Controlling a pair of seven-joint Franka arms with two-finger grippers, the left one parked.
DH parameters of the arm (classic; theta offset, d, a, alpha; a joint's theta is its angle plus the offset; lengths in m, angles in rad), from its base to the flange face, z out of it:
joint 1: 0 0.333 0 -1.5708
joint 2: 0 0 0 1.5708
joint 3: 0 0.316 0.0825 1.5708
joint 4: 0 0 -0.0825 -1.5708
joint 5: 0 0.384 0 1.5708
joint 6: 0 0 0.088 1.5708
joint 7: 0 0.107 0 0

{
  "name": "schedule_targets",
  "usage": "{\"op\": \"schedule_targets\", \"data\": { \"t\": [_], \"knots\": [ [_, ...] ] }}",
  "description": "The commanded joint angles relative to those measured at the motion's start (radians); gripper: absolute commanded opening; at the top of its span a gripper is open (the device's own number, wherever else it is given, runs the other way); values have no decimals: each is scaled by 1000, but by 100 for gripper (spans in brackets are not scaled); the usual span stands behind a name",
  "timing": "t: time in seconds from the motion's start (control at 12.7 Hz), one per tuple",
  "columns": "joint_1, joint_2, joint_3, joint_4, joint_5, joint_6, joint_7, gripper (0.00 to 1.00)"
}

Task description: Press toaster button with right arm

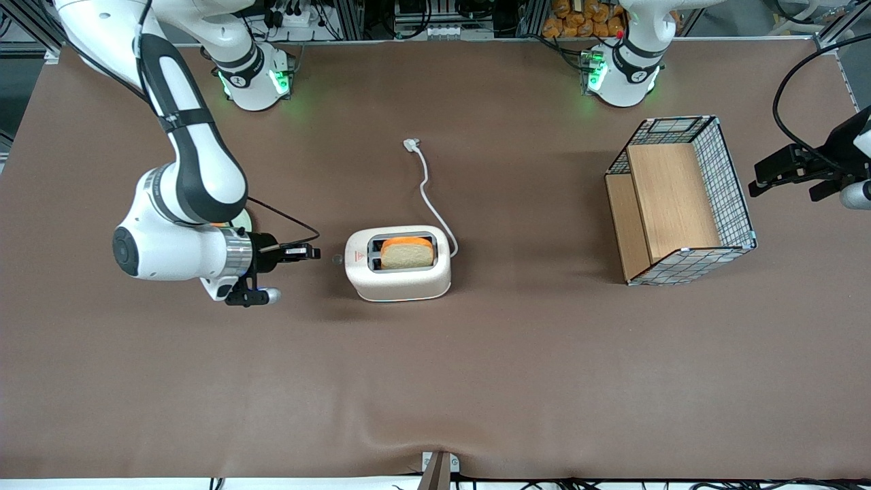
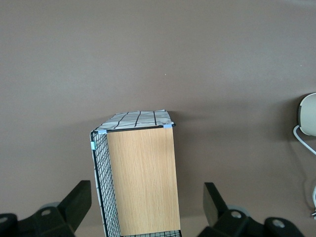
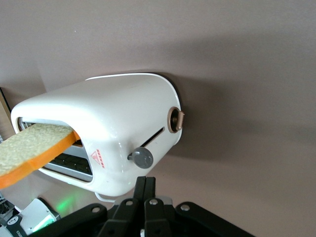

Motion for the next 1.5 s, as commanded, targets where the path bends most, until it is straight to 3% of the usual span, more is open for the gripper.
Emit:
{"op": "schedule_targets", "data": {
  "t": [0.0,1.42],
  "knots": [
    [24,5,-6,-17,37,46,-22,0],
    [61,82,-6,-17,54,144,-25,0]
  ]
}}
